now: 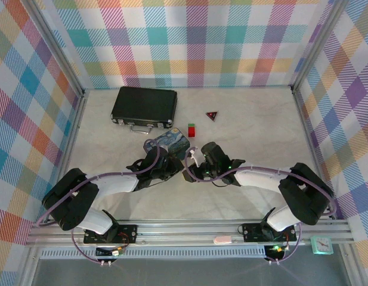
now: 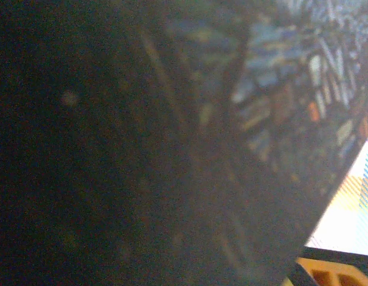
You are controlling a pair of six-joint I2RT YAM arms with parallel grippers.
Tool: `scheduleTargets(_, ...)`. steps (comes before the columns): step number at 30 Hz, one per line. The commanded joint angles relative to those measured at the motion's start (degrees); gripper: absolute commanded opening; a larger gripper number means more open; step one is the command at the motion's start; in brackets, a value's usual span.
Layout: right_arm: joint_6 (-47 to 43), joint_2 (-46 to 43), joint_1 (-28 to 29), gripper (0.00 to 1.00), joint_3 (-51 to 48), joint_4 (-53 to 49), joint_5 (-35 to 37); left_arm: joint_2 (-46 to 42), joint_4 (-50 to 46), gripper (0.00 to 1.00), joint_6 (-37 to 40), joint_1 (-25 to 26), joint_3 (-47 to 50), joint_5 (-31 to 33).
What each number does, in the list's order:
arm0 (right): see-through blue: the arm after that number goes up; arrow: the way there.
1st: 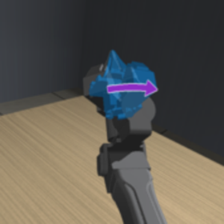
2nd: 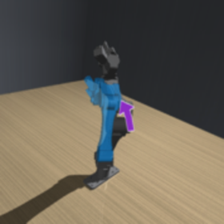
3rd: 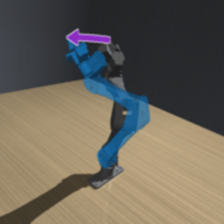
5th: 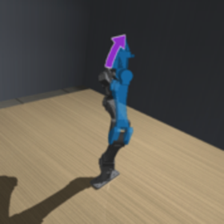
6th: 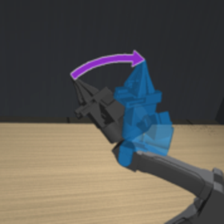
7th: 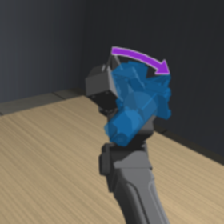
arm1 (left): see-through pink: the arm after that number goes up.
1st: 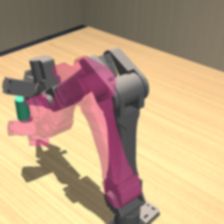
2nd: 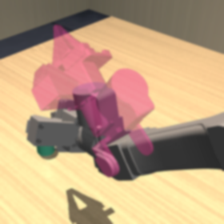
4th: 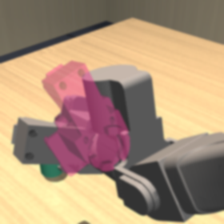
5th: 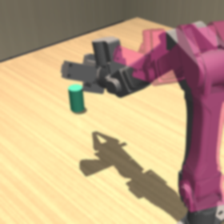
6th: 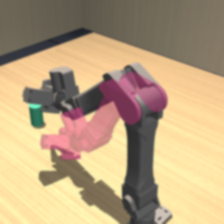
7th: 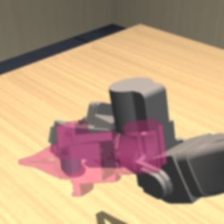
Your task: Unlock a padlock with a key
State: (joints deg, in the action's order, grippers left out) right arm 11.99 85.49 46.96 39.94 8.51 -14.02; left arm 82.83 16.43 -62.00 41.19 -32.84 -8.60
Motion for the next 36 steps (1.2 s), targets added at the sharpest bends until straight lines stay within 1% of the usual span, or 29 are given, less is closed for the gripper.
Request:
scheduleTargets(1, -4.5, 1.5, 0.4, 0.36, 0.7, 3.0, 2.7, -1.4, 0.5, 0.0, -2.2, 0.1, -1.4, -2.1)
scheduleTargets(9, -6.6, 3.1, 0.5, 0.33, 0.7, 6.2, 3.0, -2.3, -1.1, 0.0, -2.2, 0.2, -2.2, -2.8)
scheduleTargets(13, -7.6, 4.3, 1.1, 0.3, 1.5, 6.0, 2.9, -2.6, -2.1, 0.0, -2.2, 0.2, -2.7, -2.8)
scheduleTargets(16, -8.2, 4.7, 1.4, 0.32, 1.6, 4.8, 2.3, -3.2, -3.3, 0.0, -1.9, 0.1, -3.1, -2.2)
scheduleTargets(21, -8.4, 2.8, 1.4, 0.36, 0.0, 3.8, 2.0, -4.0, -4.5, 0.0, -1.4, -0.4, -3.5, -1.5)
scheduleTargets(26, -8.5, 2.0, 1.4, 0.36, -0.6, 3.4, 1.9, -4.0, -5.1, 0.0, -0.9, -0.5, -3.9, -1.7)
scheduleTargets(31, -8.1, 1.6, 1.5, 0.36, -0.5, 2.9, 0.3, -3.7, -4.7, 0.0, -0.9, -0.4, -3.9, -1.2)
scheduleTargets(36, -7.6, -0.8, 1.5, 0.36, -2.6, 3.4, 0.9, -3.3, -4.3, 0.0, -0.6, -0.4, -4.1, -0.8)
